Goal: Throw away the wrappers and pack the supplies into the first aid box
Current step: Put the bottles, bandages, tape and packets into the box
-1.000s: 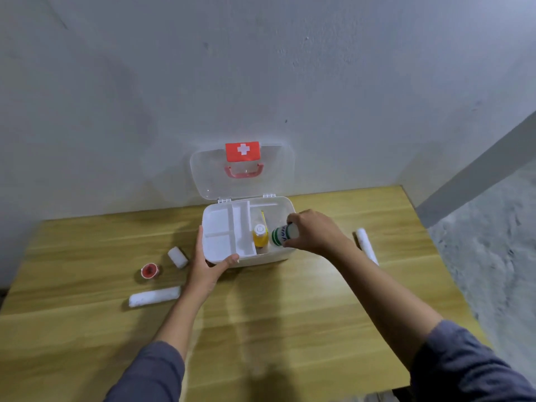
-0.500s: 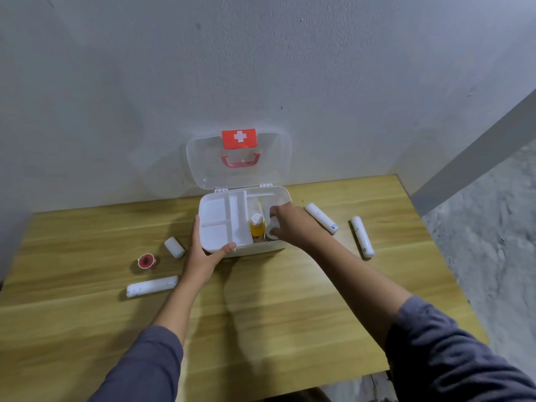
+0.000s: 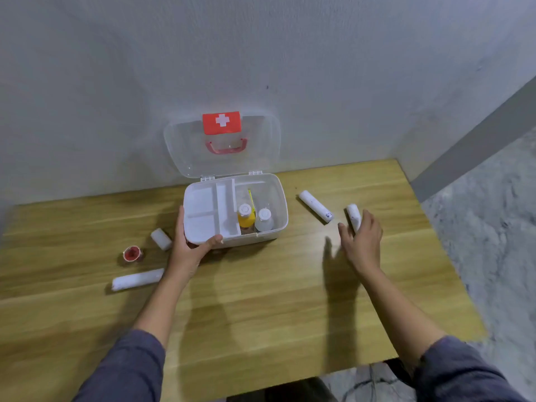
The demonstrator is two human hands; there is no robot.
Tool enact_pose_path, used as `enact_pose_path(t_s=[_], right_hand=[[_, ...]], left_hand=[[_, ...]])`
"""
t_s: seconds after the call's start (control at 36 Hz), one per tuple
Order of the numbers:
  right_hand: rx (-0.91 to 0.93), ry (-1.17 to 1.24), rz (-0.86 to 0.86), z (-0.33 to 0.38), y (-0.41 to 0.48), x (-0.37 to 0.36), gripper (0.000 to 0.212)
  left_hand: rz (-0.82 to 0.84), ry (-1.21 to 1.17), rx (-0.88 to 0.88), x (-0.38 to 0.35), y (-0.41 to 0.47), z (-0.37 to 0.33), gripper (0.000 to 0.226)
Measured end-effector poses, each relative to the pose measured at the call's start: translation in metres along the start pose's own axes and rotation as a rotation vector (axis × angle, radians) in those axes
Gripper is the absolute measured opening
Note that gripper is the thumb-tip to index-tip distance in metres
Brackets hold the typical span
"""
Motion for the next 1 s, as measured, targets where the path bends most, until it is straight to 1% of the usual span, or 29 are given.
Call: enact_pose_path(t_s=[0.06, 0.14, 0.28, 0.39, 0.5, 0.56, 0.64, 0.72, 0.83, 0.92, 1.0], right_hand=[[-0.072, -0.042, 0.028, -0.011, 0.004, -0.007, 0.070], [-0.096, -0.029, 0.066, -0.014, 0.011, -0.020, 0.077], [-0.018, -0.012, 0.052, 0.002, 0.033, -0.039, 0.077], [0.082, -0.006, 0.126, 0.019, 0.054, -0.050, 0.077], [0.254, -0.088, 0.185, 0.038, 0.070, -0.060, 0.072], [0.307, -0.131, 0.215, 0.049, 0.075, -0.065, 0.069], [0.379, -0.182, 0.233, 0.061, 0.080, -0.071, 0.056], [0.396, -0.237, 0.229, 0.067, 0.076, -0.077, 0.044], [0.372, -0.287, 0.247, 0.063, 0.058, -0.082, 0.042], [0.300, -0.172, 0.265, 0.058, 0.045, -0.075, 0.042], [0.289, 0.089, 0.254, 0.066, 0.035, -0.057, 0.041]], left_hand=[[-0.011, 0.000, 0.001, -0.002, -0.001, -0.002, 0.098], [-0.021, 0.018, -0.002, -0.002, -0.001, -0.002, 0.098], [-0.026, 0.019, 0.001, -0.002, -0.001, -0.003, 0.097], [-0.049, 0.022, -0.002, -0.003, -0.001, -0.002, 0.096], [-0.063, 0.017, -0.006, -0.005, -0.001, -0.003, 0.095], [-0.070, 0.010, 0.002, -0.006, -0.001, -0.003, 0.095], [-0.077, 0.009, 0.001, -0.006, -0.001, -0.003, 0.095], [-0.081, 0.013, 0.010, -0.006, -0.001, -0.003, 0.095], [-0.064, 0.008, 0.020, -0.003, 0.001, 0.000, 0.098], [-0.053, -0.005, 0.032, -0.001, 0.000, 0.000, 0.100], [-0.042, -0.010, 0.026, -0.002, -0.002, -0.003, 0.099]])
Point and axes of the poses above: each hand's wrist, its own y-axis towards the middle knuckle, its own x-axis out of the back of the hand, z = x × y, the point moved 2 cm from there along y, towards the middle knuckle, and after that the axes turned 3 degrees about z, right-handed, at the moved point
